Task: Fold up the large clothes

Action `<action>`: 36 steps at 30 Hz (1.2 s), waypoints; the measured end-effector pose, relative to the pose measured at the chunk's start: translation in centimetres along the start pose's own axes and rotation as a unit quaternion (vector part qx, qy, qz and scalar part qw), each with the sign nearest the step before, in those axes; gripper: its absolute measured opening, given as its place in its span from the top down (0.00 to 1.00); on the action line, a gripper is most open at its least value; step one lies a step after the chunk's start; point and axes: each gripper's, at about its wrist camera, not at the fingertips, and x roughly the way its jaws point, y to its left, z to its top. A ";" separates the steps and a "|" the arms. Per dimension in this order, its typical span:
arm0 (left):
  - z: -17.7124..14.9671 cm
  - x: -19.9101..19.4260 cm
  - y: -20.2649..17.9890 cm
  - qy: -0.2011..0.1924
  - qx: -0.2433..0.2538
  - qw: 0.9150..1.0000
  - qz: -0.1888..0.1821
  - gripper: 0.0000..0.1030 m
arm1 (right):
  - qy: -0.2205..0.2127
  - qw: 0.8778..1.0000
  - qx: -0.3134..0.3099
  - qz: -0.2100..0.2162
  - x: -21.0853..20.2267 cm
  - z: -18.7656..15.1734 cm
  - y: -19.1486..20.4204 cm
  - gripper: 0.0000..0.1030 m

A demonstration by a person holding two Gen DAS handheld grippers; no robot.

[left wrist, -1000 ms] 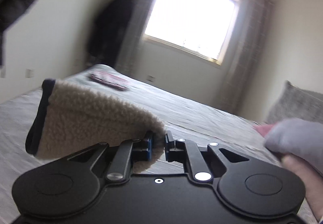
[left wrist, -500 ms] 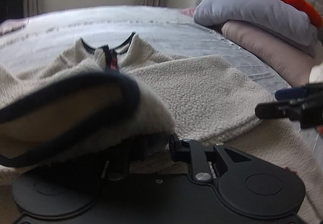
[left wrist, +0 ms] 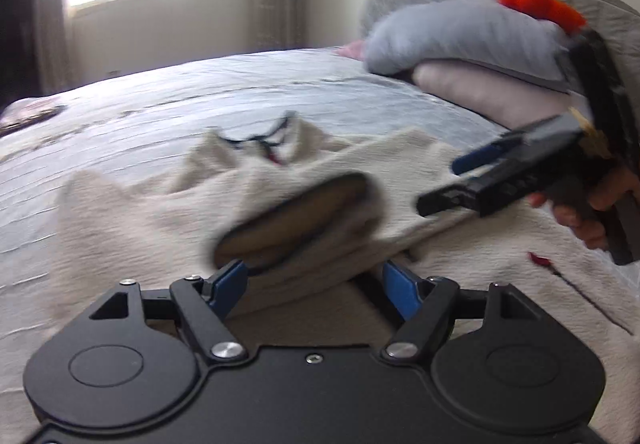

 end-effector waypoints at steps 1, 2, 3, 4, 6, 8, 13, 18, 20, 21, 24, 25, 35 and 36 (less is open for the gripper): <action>-0.2 -0.1 1.2 0.000 -0.009 1.000 0.017 0.28 | -0.001 1.000 -0.015 0.012 0.2 0.3 1.1 0.08; -0.3 -0.5 2.4 -0.001 -0.019 0.999 0.030 0.28 | 0.000 0.999 -0.030 0.021 0.6 0.7 2.3 0.07; -0.6 -0.7 3.7 0.000 -0.032 0.999 0.043 0.28 | 0.001 0.999 -0.046 0.029 1.0 1.0 3.3 0.07; -0.7 -0.8 4.8 0.000 -0.044 0.998 0.054 0.28 | 0.005 0.997 -0.062 0.035 1.6 1.3 4.4 0.07; -1.1 -1.3 6.8 -0.006 -0.063 0.995 0.074 0.29 | 0.018 0.995 -0.088 0.044 2.9 1.6 6.1 0.07; -1.2 -1.1 8.2 -0.015 -0.081 0.992 0.091 0.29 | 0.016 0.994 -0.103 0.037 4.3 1.9 7.1 0.15; -1.4 -0.6 10.9 -0.032 -0.125 0.985 0.116 0.31 | -0.020 0.999 -0.029 0.010 5.3 3.4 4.2 0.50; -1.5 1.3 11.6 0.001 -0.124 0.986 0.110 0.50 | -0.042 0.992 0.120 -0.007 3.3 3.3 -4.0 0.49; -1.7 2.2 11.6 0.023 -0.119 0.987 0.105 0.50 | -0.035 0.988 0.152 -0.003 2.9 2.4 -6.6 0.42; -1.9 2.6 11.4 0.034 -0.110 0.988 0.104 0.50 | -0.031 0.985 0.168 0.004 2.7 1.9 -7.7 0.35; -1.8 2.9 11.3 0.047 -0.098 0.989 0.101 0.50 | -0.029 0.978 0.206 0.023 2.7 0.6 -9.9 0.30; -1.7 2.8 11.4 0.046 -0.101 0.989 0.100 0.50 | -0.026 0.975 0.218 0.028 3.1 0.3 -10.4 0.30; 1.8 1.9 13.9 -0.015 -0.126 0.983 0.134 0.64 | -0.069 0.974 0.214 0.032 4.8 0.7 -8.9 0.81; 2.2 2.3 14.1 -0.020 -0.129 0.982 0.135 0.67 | -0.092 0.975 0.202 0.032 3.6 1.1 -8.4 0.82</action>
